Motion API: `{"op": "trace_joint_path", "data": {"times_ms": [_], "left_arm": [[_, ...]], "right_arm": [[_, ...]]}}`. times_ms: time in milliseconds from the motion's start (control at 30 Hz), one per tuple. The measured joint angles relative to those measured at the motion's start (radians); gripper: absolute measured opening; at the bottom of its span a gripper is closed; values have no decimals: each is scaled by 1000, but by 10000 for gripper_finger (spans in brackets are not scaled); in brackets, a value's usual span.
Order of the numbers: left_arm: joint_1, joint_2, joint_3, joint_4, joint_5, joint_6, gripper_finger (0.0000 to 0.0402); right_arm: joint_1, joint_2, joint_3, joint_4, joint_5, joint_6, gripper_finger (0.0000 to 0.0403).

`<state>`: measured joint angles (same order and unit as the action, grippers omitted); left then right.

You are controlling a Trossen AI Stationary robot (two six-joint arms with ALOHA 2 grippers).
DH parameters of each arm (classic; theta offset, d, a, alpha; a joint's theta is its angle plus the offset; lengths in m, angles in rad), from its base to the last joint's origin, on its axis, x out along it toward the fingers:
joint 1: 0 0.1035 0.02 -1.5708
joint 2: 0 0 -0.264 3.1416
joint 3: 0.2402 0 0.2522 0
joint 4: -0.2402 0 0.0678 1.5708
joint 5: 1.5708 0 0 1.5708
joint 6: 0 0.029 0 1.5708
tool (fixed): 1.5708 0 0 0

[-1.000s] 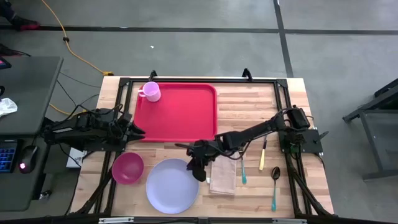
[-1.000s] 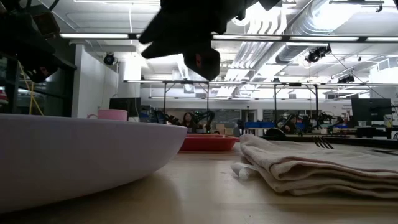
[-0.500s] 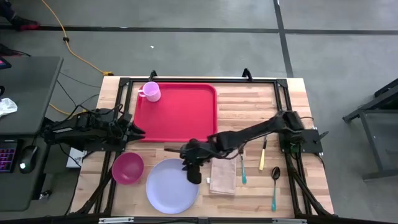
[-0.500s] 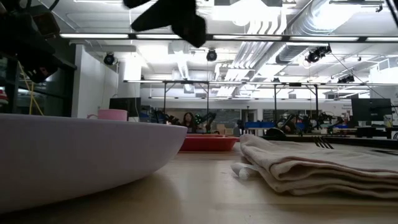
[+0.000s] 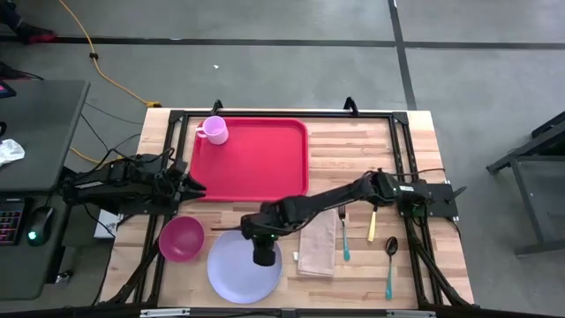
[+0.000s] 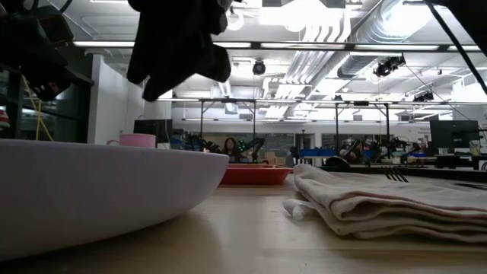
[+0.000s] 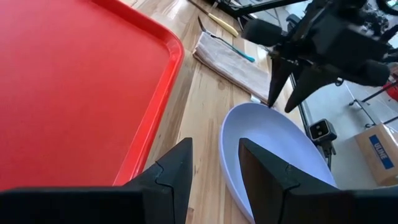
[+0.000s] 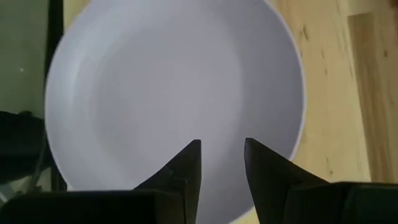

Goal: Set up tray
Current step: Put the blue plate to the bottom right of the pink mug on the red tray

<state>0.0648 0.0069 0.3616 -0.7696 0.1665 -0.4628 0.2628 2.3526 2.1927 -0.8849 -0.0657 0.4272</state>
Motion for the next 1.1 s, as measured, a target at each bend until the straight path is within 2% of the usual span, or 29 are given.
{"op": "trace_joint_path", "data": {"times_ms": [300, 1100], "left_arm": [[0, 0, 0, 3, 9, 13, 161], [0, 0, 0, 5, 10, 13, 161]], "right_arm": [[-9, 1, -30, -94, 54, 43, 101], [-18, 91, -31, -106, 16, 70, 101]]}}
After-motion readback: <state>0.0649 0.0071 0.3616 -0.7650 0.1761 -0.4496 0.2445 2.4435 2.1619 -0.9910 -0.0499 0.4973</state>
